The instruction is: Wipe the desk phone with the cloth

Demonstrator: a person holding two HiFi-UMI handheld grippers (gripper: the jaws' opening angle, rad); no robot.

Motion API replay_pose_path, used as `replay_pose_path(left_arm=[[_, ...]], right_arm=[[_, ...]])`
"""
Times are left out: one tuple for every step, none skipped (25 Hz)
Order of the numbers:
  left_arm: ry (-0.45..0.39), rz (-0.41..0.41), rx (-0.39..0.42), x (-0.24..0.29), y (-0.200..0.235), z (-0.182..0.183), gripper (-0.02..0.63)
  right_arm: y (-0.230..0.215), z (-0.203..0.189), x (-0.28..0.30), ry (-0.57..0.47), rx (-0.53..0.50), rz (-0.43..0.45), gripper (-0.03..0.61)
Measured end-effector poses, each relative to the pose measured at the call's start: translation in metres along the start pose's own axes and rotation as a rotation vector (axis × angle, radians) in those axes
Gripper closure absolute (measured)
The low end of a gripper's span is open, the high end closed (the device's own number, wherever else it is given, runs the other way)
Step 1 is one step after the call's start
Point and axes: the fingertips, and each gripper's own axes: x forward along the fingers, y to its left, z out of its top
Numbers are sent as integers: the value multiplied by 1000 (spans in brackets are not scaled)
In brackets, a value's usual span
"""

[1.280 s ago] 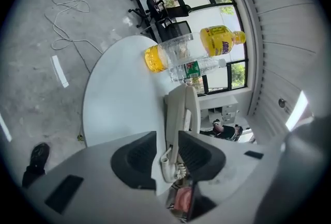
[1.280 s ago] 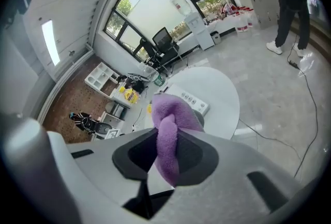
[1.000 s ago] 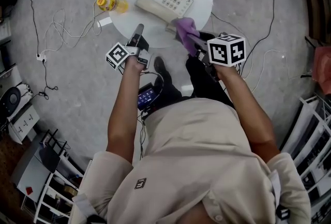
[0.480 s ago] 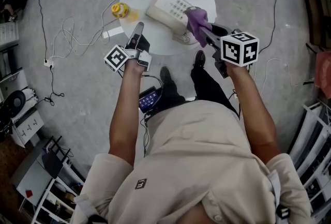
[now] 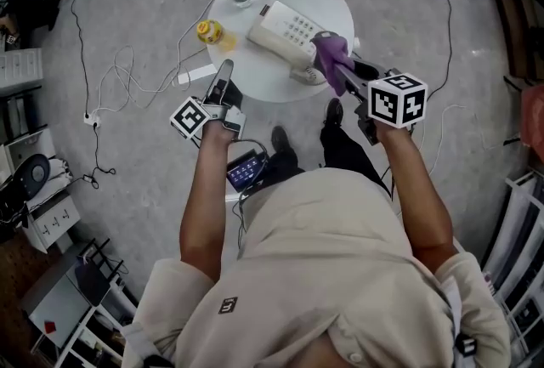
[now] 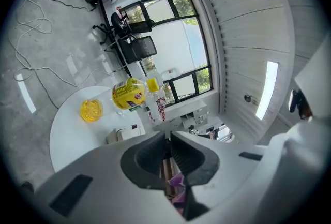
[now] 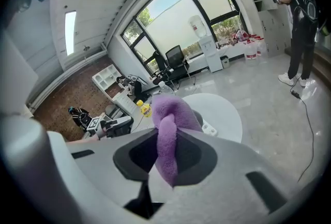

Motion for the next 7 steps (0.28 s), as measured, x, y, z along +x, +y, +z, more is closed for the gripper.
replay_pose_path(left_arm=[[2, -9, 5, -1, -5, 1, 583], [5, -11, 6, -3, -10, 1, 582], [8, -8, 6, -6, -12, 1, 581], [13, -4, 15, -9, -14, 1, 583], [18, -3, 33, -12, -17, 2, 583], [22, -5, 54, -15, -19, 3, 581], [26, -8, 74, -18, -22, 4, 581]], right_arm=[[3, 1, -2, -5, -4, 1, 523], [6, 2, -3, -8, -8, 1, 523], [9, 2, -5, -12, -11, 1, 523], [12, 3, -6, -14, -13, 2, 523], [15, 3, -7, -17, -15, 3, 523], [19, 2, -8, -19, -16, 4, 523], [22, 2, -10, -21, -18, 5, 525]])
